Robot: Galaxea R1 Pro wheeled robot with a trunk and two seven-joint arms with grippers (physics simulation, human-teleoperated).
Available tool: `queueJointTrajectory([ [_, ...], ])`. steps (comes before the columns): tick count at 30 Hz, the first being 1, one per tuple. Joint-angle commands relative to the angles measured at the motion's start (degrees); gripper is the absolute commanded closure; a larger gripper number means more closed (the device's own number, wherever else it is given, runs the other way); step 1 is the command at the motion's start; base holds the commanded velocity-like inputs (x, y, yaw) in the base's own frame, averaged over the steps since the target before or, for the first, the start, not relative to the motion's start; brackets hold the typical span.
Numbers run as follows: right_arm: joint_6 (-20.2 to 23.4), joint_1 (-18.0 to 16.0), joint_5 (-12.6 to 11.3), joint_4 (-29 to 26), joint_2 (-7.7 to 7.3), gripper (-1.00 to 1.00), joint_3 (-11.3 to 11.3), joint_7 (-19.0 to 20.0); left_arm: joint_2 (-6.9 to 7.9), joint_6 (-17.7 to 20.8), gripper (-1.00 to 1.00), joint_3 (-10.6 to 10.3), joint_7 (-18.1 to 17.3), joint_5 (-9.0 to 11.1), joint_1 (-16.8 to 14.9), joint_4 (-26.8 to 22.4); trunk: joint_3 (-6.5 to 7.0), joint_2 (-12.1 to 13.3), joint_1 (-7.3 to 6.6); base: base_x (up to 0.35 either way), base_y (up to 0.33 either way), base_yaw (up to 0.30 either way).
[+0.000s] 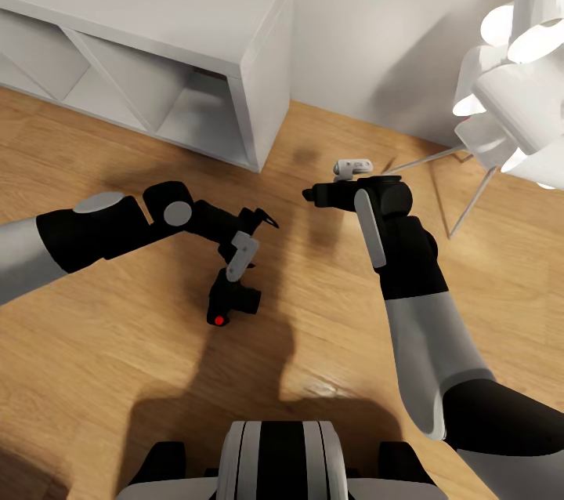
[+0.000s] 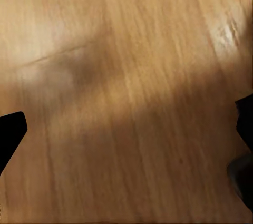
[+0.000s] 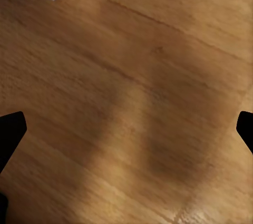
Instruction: Attach the digital camera to the camera tripod in the bedroom.
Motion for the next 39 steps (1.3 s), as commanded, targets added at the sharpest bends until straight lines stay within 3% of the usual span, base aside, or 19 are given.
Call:
queueJointTrajectory([
  [1, 0.22, -0.03, -0.23, -0.03, 0.01, -1.00, -0.01, -0.08, 0.04, -0.24, -1.00, -0.07, -0.64, -0.78, -0.14, -0.15, -0.03, -0.01, -0.01, 0.000, 0.000, 0.000],
  [10, 0.22, -0.03, -0.23, -0.03, 0.01, -1.00, -0.01, -0.07, 0.07, -1.29, -1.00, -0.04, -6.73, -2.36, -0.39, 0.26, -0.03, -0.01, -0.01, 0.000, 0.000, 0.000],
  [16, 0.22, -0.03, -0.23, -0.03, 0.01, -1.00, -0.01, -0.08, 0.02, -1.60, -1.00, -0.04, -15.37, -3.09, -0.63, 0.55, -0.03, -0.01, -0.01, 0.000, 0.000, 0.000],
  [20, 0.22, -0.03, -0.23, -0.03, 0.01, -1.00, -0.01, -0.10, -0.07, -1.63, -1.00, -0.02, -19.07, -3.90, -0.88, 0.65, -0.03, -0.01, -0.01, 0.000, 0.000, 0.000],
  [23, 0.22, -0.03, -0.23, -0.03, 0.01, -1.00, -0.01, -0.10, -0.21, -1.72, -1.00, -0.09, -23.69, -6.05, -1.13, 0.75, -0.03, -0.01, -0.01, 0.000, 0.000, 0.000],
  [24, 0.22, -0.03, -0.23, -0.03, 0.01, -1.00, -0.01, -0.10, -0.21, -1.72, -1.00, -0.09, -23.69, -6.05, -1.13, 0.75, -0.03, -0.01, -0.01, 0.000, 0.000, 0.000],
  [27, 0.22, -0.03, -0.23, -0.03, 0.01, -1.00, -0.01, -0.07, -0.63, -1.77, -1.00, -0.33, -26.51, -9.42, -1.28, 0.79, -0.03, -0.01, -0.01, 0.000, 0.000, 0.000],
  [28, 0.22, -0.03, -0.23, -0.03, 0.01, -1.00, -0.01, -0.07, -0.63, -1.77, -1.00, -0.33, -26.51, -9.42, -1.28, 0.79, -0.03, -0.01, -0.01, 0.000, 0.000, 0.000],
  [30, 0.22, -0.03, -0.23, -0.03, 0.01, -1.00, -0.01, -0.06, -0.96, -1.83, -1.00, -0.56, -27.55, -11.70, -1.34, 0.80, -0.03, -0.01, -0.01, 0.000, 0.000, 0.000],
  [31, 0.22, -0.03, -0.23, -0.03, 0.01, -1.00, -0.01, -0.06, -0.96, -1.83, -1.00, -0.56, -27.55, -11.70, -1.34, 0.80, -0.03, -0.01, -0.01, 0.000, 0.000, 0.000],
  [34, 0.22, -0.03, -0.23, -0.03, 0.01, -1.00, -0.01, -0.07, -1.39, -2.90, -1.00, -1.06, -28.19, -14.42, -1.39, 0.83, -0.03, -0.01, -0.01, 0.000, 0.000, 0.000],
  [39, 0.22, -0.03, -0.23, -0.03, 0.01, -1.00, -0.01, -0.09, -1.84, -5.38, -1.00, -1.36, -28.14, -16.69, -1.45, 0.96, -0.03, -0.01, -0.01, 0.000, 0.000, 0.000],
])
